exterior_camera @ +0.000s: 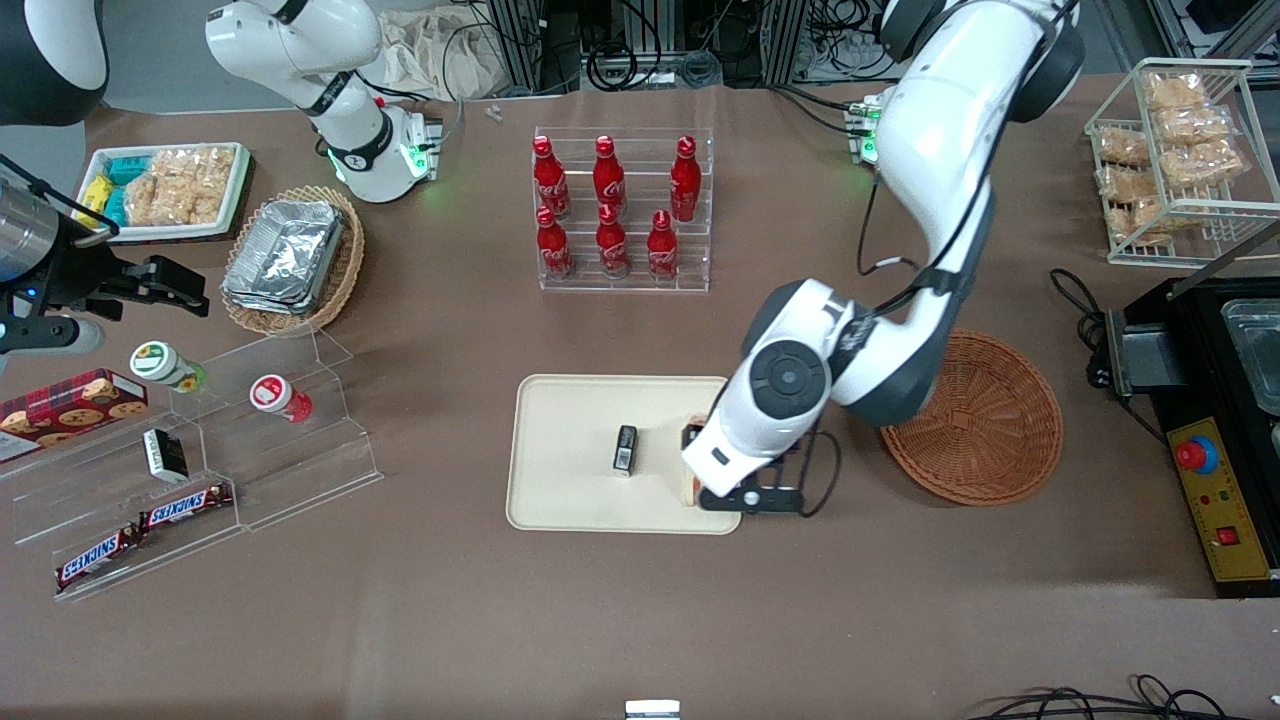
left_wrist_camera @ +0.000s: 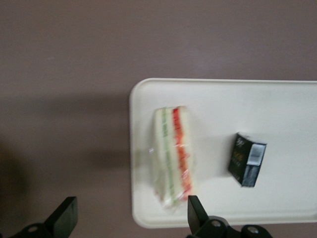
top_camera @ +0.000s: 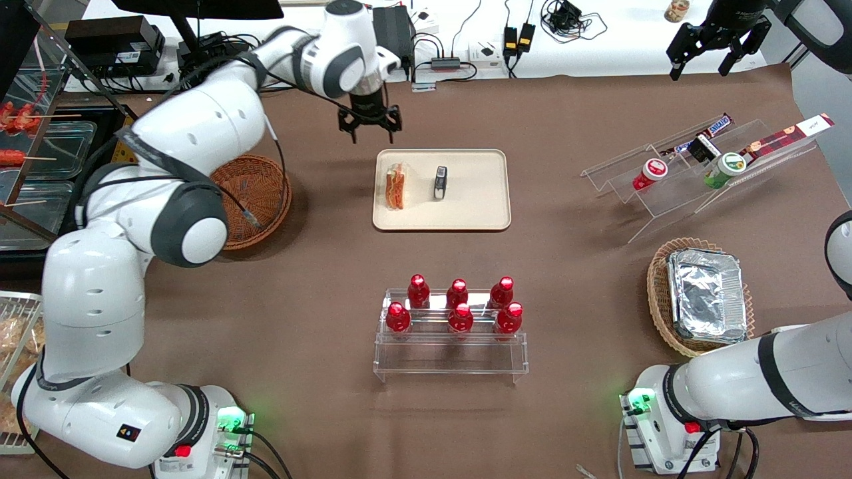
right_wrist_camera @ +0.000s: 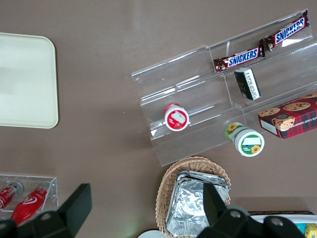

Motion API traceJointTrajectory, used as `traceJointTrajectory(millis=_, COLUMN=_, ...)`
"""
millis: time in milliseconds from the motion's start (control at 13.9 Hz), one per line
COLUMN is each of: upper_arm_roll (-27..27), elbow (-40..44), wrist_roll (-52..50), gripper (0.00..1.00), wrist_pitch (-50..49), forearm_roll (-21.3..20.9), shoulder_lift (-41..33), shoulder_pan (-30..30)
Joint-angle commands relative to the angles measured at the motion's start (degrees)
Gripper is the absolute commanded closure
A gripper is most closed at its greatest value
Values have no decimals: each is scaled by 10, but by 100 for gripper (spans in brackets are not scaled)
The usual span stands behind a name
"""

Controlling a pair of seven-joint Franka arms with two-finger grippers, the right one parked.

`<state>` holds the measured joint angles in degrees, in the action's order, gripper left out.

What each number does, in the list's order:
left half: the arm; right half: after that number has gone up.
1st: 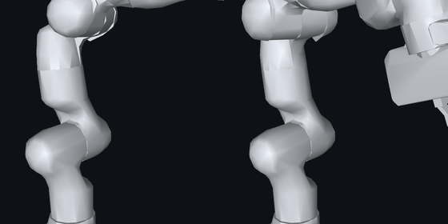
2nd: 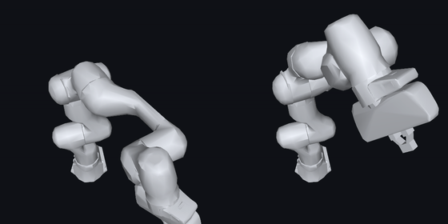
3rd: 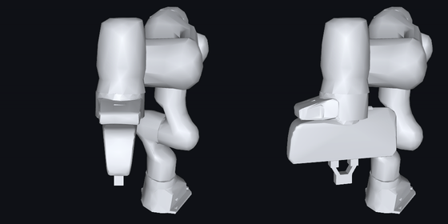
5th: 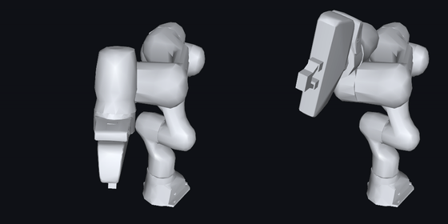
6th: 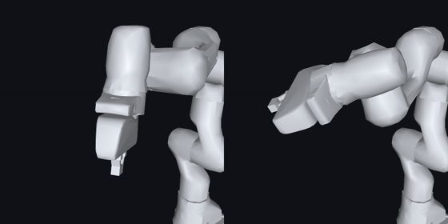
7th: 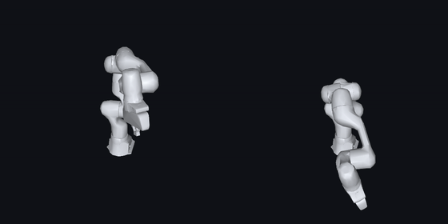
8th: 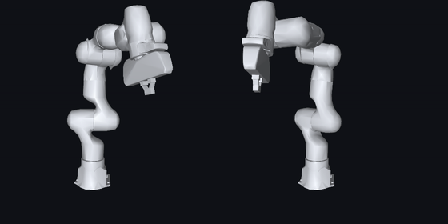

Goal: Place sandwich from basket to tray

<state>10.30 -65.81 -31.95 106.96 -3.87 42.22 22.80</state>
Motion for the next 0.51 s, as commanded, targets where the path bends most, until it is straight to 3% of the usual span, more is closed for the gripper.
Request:
traceJointTrajectory(millis=0, upper_arm_roll=1, elbow=-111, wrist_roll=-7, gripper=0, wrist_pitch=-21, forearm_roll=-4, shoulder_lift=-126, shoulder_pan=-46)
traceJointTrajectory(millis=433, upper_arm_roll=-1, elbow=-272, wrist_roll=-9, gripper=0, wrist_pitch=-41, forearm_roll=-4, shoulder_lift=-320, shoulder_pan=-125)
